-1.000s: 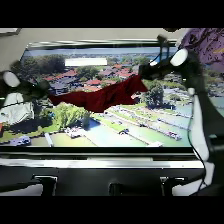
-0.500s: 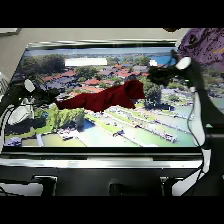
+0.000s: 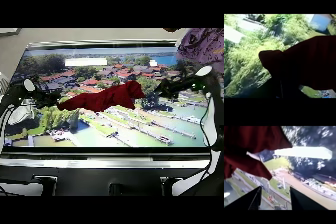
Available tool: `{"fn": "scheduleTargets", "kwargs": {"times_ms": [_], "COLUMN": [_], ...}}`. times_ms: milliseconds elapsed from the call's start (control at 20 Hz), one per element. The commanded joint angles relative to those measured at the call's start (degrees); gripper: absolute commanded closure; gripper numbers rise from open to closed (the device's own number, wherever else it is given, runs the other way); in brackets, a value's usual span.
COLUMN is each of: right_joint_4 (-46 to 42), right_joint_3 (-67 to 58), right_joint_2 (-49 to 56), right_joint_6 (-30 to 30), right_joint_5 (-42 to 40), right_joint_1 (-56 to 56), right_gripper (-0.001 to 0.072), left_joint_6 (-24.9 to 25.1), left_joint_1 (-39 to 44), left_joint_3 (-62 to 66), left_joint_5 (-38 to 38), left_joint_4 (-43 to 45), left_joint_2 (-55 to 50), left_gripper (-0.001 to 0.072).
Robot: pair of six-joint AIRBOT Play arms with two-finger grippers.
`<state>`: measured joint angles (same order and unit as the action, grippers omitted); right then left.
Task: Fold the clothes and pants, and hang the long-sleeved shirts on hangers.
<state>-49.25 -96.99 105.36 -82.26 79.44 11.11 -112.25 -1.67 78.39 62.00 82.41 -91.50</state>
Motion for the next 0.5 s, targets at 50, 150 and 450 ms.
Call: {"fn": "scheduleTargets", "kwargs": {"times_ms": [50, 150, 450], "right_joint_4": [3.0, 3.0, 3.1], "right_joint_3": [8.5, 8.8, 8.9], "right_joint_2": [0.1, 1.2, 5.0], "right_joint_6": [5.4, 5.3, 4.6], "right_joint_5": [-8.3, -11.2, -12.2], "right_joint_1": [-7.0, -10.5, -15.1], "right_gripper": [0.0254, 0.0153, 0.0182], "left_joint_6": [1.3, 1.3, 1.2], "left_joint_1": [0.0, 0.0, -0.1], "left_joint_3": [0.1, 0.1, 0.1], "left_joint_5": [0.6, 0.7, 0.6], "left_joint_4": [-1.5, -1.5, -2.1], "left_joint_2": [0.0, 0.0, 0.0], "left_gripper": [0.0690, 0.0690, 0.0690]}}
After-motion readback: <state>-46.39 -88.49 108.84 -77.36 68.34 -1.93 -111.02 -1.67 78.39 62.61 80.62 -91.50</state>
